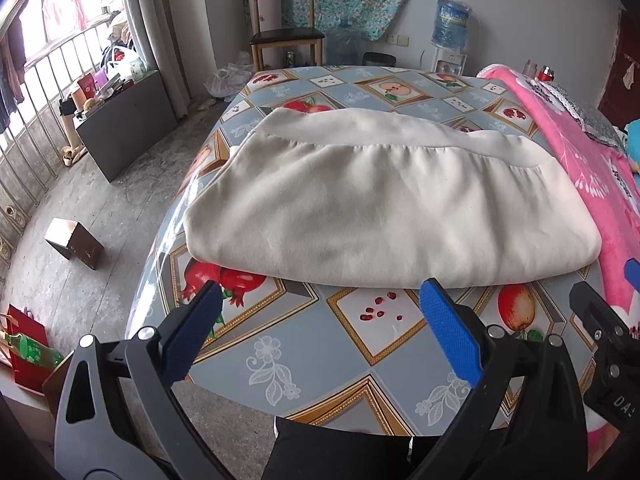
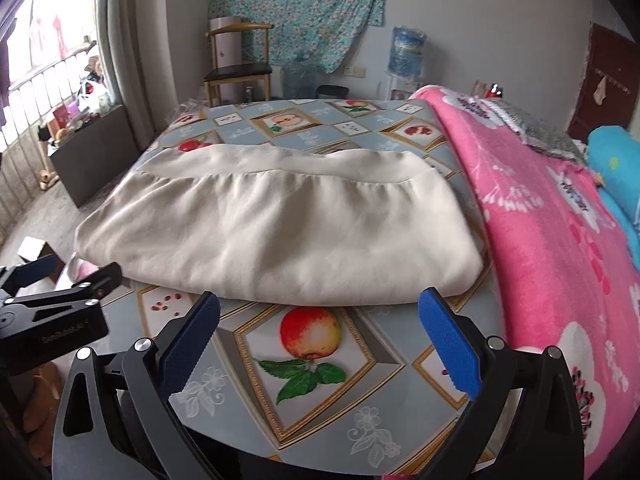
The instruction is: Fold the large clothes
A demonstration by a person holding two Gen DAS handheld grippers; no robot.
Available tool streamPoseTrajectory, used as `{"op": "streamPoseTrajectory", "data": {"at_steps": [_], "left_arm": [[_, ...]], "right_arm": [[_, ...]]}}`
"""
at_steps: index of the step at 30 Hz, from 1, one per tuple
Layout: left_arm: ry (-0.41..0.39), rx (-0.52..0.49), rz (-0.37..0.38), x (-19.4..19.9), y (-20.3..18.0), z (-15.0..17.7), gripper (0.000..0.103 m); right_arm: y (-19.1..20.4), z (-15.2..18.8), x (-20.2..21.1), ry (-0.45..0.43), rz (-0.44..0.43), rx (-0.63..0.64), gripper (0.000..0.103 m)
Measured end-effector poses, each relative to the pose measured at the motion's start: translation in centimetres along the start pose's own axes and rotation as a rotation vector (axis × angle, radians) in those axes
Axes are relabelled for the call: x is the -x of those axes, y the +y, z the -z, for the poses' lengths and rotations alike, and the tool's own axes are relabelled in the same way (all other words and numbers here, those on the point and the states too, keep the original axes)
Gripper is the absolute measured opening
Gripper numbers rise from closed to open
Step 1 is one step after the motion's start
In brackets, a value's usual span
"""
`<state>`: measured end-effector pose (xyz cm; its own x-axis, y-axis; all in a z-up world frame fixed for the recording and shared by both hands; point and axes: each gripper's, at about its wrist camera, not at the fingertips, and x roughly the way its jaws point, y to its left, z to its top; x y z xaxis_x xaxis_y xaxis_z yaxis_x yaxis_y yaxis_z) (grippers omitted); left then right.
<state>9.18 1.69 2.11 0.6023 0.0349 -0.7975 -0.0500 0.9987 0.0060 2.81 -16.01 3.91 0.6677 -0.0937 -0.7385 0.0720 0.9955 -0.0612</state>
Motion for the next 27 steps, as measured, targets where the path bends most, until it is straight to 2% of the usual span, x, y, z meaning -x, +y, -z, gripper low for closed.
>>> {"op": "streamPoseTrajectory", "data": {"at_steps": [8, 27], "left_arm": [[0.01, -0.016, 0.014, 0.05, -0.77, 0.32, 0.095], [0.012, -0.012, 0.036, 0.54, -0.88, 0.1, 0.095]], "right_arm": [[-0.44, 0.48, -0.53, 0.046, 0.014, -0.016, 0.097], [-0.61, 0.57, -0.8, 0.065, 0.021, -0.021, 0.097]]}}
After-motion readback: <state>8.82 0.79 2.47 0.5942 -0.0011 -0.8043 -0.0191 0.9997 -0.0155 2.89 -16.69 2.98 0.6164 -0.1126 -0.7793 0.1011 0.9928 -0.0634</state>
